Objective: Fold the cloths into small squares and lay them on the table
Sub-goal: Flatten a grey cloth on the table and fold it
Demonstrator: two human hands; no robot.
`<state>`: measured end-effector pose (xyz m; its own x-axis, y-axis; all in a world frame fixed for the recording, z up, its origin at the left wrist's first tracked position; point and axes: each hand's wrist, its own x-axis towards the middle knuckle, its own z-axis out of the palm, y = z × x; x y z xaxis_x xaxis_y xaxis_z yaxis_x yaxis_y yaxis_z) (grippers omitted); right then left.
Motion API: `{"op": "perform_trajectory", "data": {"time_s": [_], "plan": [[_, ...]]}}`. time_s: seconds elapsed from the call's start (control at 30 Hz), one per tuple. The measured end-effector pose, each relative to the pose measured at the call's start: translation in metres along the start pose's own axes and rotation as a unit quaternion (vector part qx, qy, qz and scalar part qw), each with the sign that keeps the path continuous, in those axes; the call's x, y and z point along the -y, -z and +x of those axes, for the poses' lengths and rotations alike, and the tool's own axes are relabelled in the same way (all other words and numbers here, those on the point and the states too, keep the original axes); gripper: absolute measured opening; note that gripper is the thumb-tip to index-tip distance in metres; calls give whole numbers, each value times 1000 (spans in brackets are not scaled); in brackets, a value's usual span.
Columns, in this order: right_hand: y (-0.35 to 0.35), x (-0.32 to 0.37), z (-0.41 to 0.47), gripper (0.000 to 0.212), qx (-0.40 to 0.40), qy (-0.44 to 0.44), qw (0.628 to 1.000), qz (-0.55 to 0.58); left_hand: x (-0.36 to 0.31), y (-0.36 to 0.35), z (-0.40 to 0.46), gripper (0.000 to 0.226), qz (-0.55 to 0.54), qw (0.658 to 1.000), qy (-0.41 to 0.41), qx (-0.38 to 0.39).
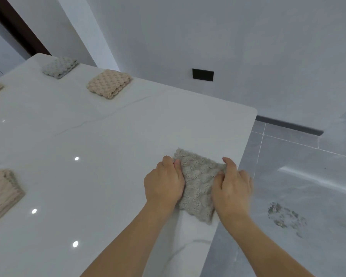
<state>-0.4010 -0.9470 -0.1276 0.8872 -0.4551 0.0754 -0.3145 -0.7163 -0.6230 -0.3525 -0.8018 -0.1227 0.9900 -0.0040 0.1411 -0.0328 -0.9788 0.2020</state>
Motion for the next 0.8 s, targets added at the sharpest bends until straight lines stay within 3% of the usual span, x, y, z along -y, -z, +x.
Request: {"op": "perform_trajectory", "data": {"time_s": [0.13, 0.3, 0.5, 0.6, 0.67, 0.8], "plan": [[-15, -9, -1, 41, -28, -14, 999, 25, 1, -12, -5, 31, 36, 998, 13, -56], [-17, -14, 1, 40, -25, -71, 989, 130, 4, -14, 2, 34, 5, 999, 47, -26], [-15, -16, 4, 39, -8, -79, 991, 107, 7, -17, 3, 46, 4, 999, 31, 3], [-1, -22, 18, 45, -1, -9, 995, 104, 9, -16, 3, 47, -37, 999, 36, -10], [12, -26, 40, 50, 25, 83, 987, 139, 12, -13, 3, 46, -115, 991, 61, -26], [27, -26, 82, 50, 208, 241, 922, 221, 10, 3, -17, 58, -253, 941, 192, -120]]}}
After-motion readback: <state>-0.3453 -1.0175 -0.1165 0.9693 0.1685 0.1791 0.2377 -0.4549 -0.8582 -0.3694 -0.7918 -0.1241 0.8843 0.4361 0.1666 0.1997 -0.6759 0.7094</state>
